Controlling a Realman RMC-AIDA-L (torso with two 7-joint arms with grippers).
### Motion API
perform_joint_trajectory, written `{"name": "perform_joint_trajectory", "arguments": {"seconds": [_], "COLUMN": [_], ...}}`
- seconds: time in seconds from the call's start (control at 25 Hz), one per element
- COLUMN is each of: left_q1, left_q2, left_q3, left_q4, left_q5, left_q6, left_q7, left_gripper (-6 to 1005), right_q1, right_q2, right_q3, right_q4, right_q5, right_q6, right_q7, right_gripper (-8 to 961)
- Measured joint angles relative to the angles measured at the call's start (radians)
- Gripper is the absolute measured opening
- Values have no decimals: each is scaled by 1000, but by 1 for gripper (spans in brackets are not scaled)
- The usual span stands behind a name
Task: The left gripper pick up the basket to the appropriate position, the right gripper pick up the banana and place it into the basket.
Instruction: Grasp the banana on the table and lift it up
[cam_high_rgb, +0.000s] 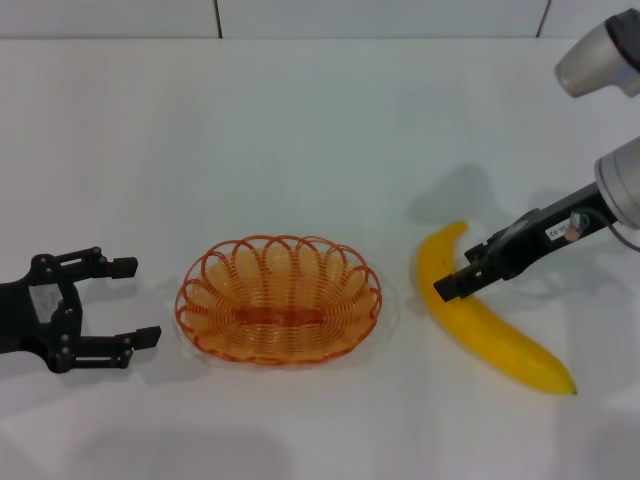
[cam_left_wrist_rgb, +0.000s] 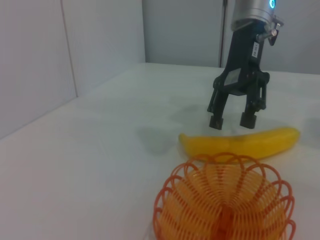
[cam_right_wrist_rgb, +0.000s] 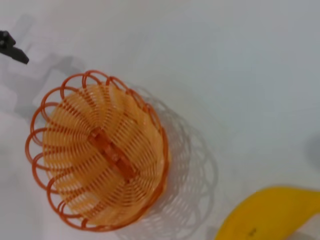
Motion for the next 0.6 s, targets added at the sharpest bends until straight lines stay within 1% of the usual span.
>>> {"name": "perform_joint_trajectory", "arguments": {"seconds": [0.32, 0.6], "left_q1": [0, -3], "left_q2": [0, 0], "left_q3": [-5, -5], "left_q4": [0, 0], "left_q5": [0, 0], "left_q6": [-1, 0], "left_q7": [1, 1], "left_gripper": [880, 880], "right_q1": [9, 36], "right_q2": [-1, -3], "right_q3": [-9, -9], "right_q4": [46, 114], "right_q5": [0, -4], "right_q6": [4, 43], "right_q7": [0, -1], "right_gripper": [862, 861]}}
